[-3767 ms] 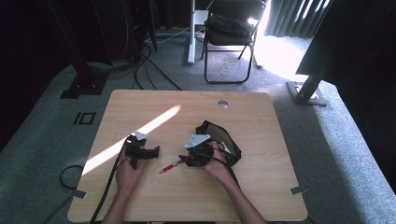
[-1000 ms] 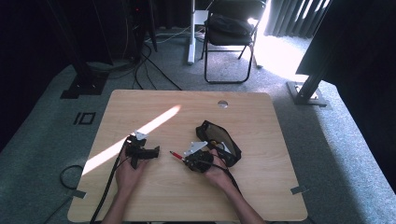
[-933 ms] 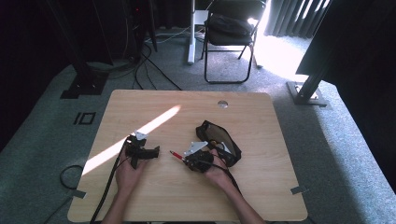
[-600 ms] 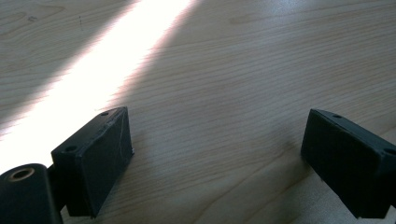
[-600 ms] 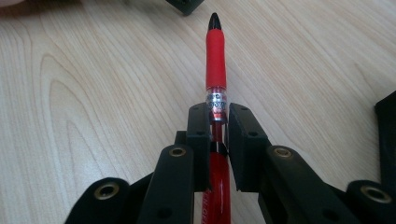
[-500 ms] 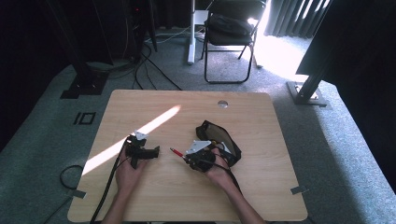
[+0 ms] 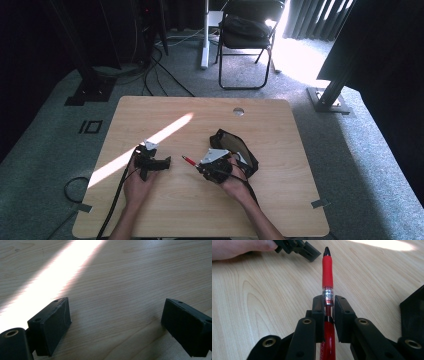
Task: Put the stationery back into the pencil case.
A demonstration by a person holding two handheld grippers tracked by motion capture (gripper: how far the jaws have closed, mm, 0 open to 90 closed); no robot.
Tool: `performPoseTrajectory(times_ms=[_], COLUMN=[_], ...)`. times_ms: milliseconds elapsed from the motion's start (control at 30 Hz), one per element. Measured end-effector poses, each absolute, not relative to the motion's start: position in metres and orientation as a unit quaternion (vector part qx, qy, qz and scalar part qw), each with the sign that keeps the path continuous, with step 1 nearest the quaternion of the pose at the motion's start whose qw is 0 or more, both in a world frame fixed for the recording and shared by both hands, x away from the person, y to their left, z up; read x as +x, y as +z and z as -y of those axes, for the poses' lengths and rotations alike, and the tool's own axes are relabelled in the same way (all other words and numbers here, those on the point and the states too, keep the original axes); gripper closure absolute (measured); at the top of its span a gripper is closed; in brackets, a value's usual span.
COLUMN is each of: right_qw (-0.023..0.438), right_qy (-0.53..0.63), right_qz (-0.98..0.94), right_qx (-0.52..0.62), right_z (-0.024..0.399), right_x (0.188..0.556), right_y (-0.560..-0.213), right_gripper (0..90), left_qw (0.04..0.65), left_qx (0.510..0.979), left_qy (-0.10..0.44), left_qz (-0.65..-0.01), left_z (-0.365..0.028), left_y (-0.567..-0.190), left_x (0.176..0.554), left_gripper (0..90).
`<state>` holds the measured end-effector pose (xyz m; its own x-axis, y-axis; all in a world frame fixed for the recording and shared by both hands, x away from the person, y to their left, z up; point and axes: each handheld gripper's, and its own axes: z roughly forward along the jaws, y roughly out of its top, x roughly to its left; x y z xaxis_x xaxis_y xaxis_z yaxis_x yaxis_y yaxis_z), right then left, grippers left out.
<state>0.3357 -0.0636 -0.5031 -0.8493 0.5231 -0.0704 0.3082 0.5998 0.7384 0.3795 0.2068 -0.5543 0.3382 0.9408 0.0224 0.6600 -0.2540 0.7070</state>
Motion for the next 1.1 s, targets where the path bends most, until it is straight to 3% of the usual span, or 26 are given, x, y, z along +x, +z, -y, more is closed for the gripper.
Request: performPoseTrajectory(times_ms=[1100], right_qw=[0.161], right_qy=[0.405], right_qz=[-0.865], right_qx=[0.248], right_z=[0.077], right_x=[0.333], right_y=[-0.483], right_gripper=[79.7], left_qw=[0.307], left_qx=[0.758], left_qy=[0.229], left_qz=[-0.528], left_z=[-0.207], left_y=[-0.554], left_x=[0.379], left_gripper=[8.9])
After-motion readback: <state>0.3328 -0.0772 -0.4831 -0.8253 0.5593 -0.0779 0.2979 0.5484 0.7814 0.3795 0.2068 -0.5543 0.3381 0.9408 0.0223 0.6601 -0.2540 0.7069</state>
